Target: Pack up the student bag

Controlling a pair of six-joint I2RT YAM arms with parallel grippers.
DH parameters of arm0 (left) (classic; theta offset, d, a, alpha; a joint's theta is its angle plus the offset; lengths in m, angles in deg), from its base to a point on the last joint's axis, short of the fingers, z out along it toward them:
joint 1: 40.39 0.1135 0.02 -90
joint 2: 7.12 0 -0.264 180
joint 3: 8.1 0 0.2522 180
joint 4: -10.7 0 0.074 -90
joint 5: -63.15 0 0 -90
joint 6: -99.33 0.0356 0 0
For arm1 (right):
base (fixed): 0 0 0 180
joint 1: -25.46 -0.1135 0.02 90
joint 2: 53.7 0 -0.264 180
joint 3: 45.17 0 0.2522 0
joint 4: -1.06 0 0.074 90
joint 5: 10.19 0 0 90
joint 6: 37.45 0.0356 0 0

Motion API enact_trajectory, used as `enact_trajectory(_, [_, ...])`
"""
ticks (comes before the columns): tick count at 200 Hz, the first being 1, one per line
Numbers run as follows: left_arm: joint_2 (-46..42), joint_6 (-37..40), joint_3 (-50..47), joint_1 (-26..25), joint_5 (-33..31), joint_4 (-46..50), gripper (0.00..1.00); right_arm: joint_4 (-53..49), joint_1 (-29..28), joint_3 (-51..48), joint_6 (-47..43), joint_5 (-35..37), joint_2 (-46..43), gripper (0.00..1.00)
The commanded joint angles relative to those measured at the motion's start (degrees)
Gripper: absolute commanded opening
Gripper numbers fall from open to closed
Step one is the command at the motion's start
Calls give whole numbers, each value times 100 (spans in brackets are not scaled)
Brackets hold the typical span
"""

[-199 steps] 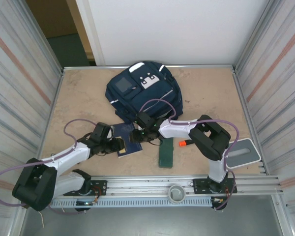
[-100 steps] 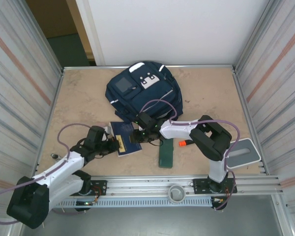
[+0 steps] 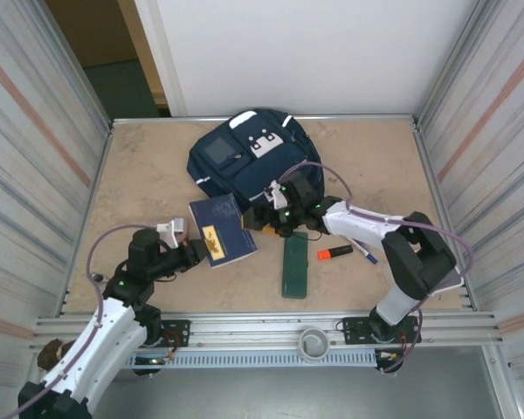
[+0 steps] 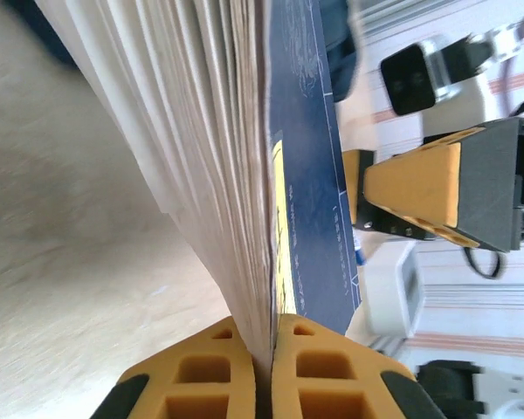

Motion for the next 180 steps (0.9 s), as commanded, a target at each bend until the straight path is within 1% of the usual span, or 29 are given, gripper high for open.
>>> enact_trajectory(1, [6, -430, 140, 166, 797, -1017, 0, 853, 165, -147, 481, -1029, -420, 95])
enact_trajectory(16, [323, -449, 250, 181, 1030, -1406, 0, 1267, 166, -130, 778, -1193, -498, 94])
enact_trajectory(24, [508, -446, 327, 181, 1147, -1584, 0, 1481, 160, -138, 910, -1217, -509, 92])
enact_trajectory(31, [678, -424, 393, 181, 1220, -1733, 0, 1596, 159, -137, 993, -1194, -503, 88])
enact_trajectory(43, [931, -311, 563, 174, 1334, -1840, 0, 1716, 180, -128, 1058, -1164, -465, 74])
enact_trajectory(60, [1307, -15, 871, 172, 1475, -1716, 0, 1905, 265, -170, 1170, -1099, -425, 46])
enact_trajectory(74, [1633, 140, 1067, 172, 1616, -1688, 0, 1959, 366, -224, 1221, -1002, -418, 29])
enact_trajectory(93, [2038, 220, 1238, 137, 1669, -1807, 0, 1988, 527, -269, 1275, -1009, -415, 14])
enact_trajectory(108, [2395, 450, 1490, 97, 1627, -1594, 0, 1948, 697, -337, 1275, -1054, -455, 3])
enact_trajectory(114, [2542, 588, 1621, 85, 1575, -1453, 6, 1909, 812, -381, 1275, -1070, -505, 0])
enact_trajectory(120, [2684, 748, 1767, 64, 1448, -1277, 14, 1829, 957, -428, 1270, -1062, -570, 0])
enact_trajectory(128, [2887, 1040, 2026, 3, 1142, -907, 28, 1694, 1193, -484, 1251, -1057, -673, 0])
enact_trajectory(135, [3061, 1425, 2322, -113, 725, -471, 37, 1538, 1437, -520, 1217, -1057, -773, 0])
enact_trajectory(145, [3352, 2086, 2806, -409, -43, 136, 47, 1305, 1827, -558, 1171, -1064, -932, 0])
enact_trajectory(155, [3722, 2746, 3348, -730, -907, 698, 52, 1180, 2253, -607, 1145, -1098, -1126, 0])
enact_trajectory(164, [4128, 3247, 3791, -964, -1490, 1010, 55, 1056, 2649, -630, 1115, -1127, -1317, 0])
enact_trajectory(172, [4581, 3615, 4142, -1103, -1812, 1229, 57, 883, 2997, -629, 1025, -1128, -1486, 0])
enact_trajectory(180, [4996, 3893, 4526, -1194, -1995, 1358, 58, 650, 3347, -604, 912, -1074, -1668, 0])
